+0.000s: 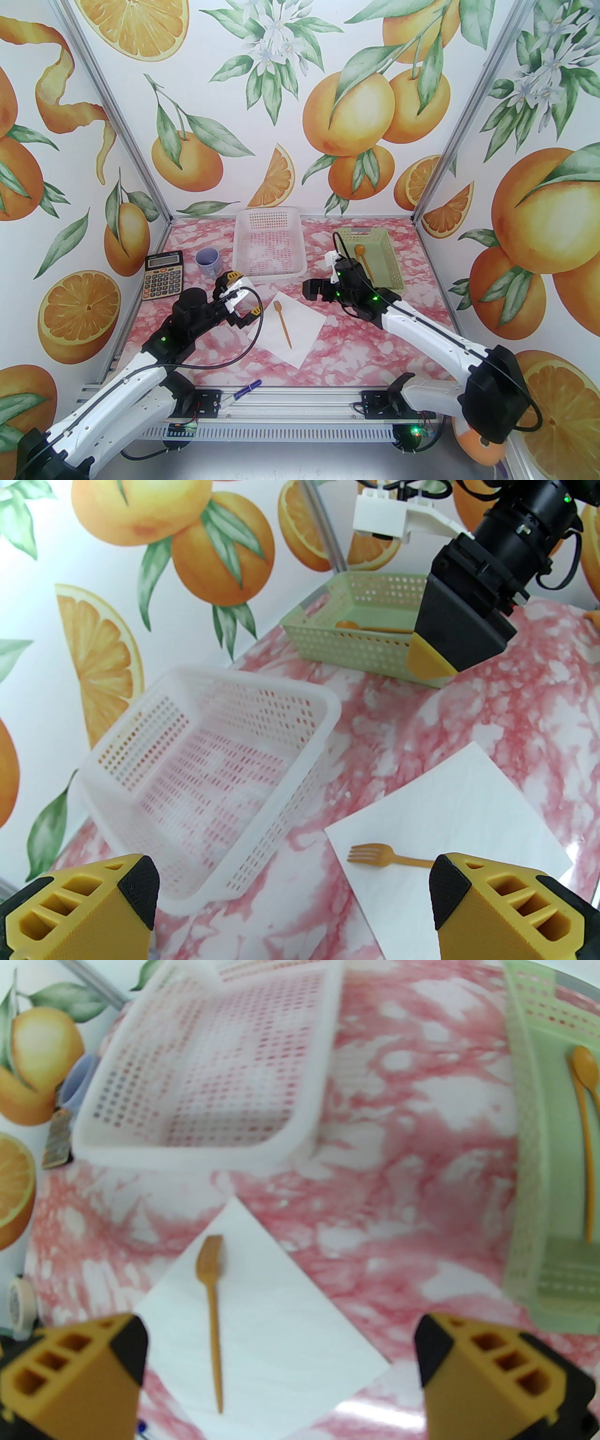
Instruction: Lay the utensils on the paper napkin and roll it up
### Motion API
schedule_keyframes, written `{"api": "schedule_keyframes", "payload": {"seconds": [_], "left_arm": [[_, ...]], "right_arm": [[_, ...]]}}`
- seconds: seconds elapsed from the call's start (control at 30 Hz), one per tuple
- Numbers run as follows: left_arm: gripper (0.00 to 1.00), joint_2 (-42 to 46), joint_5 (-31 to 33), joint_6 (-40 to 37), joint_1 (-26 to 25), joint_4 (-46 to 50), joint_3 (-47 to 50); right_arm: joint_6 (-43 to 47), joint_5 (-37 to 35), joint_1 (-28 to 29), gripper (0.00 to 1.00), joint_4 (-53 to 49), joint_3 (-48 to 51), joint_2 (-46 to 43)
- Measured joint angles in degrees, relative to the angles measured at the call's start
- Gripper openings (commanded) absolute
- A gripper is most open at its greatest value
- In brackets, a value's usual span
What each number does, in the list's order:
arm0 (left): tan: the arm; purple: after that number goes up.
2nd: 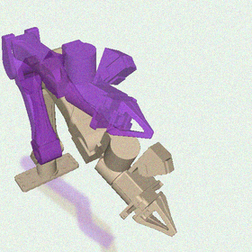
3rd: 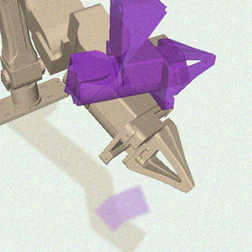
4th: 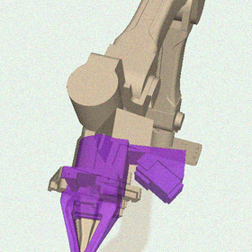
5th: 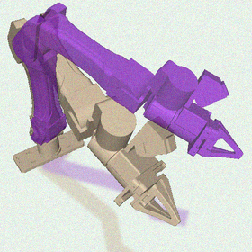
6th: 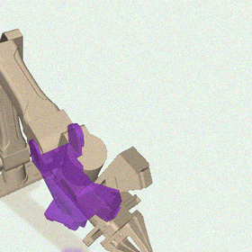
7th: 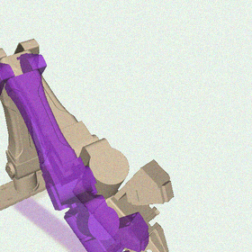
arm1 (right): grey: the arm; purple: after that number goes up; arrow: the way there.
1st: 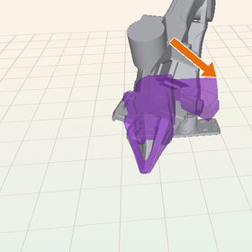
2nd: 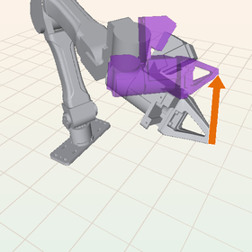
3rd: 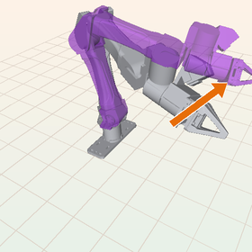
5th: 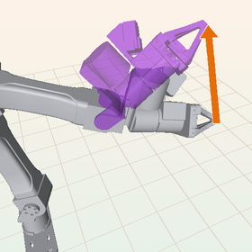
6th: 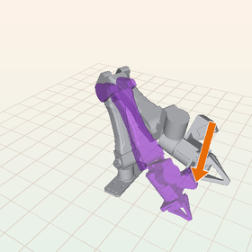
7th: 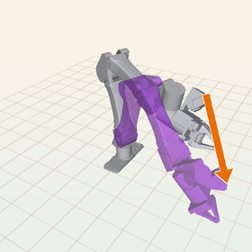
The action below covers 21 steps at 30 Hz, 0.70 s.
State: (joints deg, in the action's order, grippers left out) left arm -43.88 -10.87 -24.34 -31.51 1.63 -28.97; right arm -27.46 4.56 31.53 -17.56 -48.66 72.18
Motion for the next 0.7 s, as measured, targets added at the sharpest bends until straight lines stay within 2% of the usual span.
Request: {"api": "schedule_keyframes", "payload": {"seconds": [0.3,0.53,0.7], "left_arm": [[1.0,-3.0,-1.4,0.2,0.0,-0.7,0.0],[1.0,-2.7,-2.6,0.2,0.0,-1.0,0.0],[1.0,-2.1,-2.8,0.2,0.0,-1.0,0.0]], "right_arm": [[2.5,-0.3,-8.9,1.0,-2.8,-2.8,-4.7],[5.1,0.5,-13.7,1.0,-5.6,-5.4,-4.2],[8.2,0.5,-18.4,0.99,-8.6,-9.4,-0.2]]}}
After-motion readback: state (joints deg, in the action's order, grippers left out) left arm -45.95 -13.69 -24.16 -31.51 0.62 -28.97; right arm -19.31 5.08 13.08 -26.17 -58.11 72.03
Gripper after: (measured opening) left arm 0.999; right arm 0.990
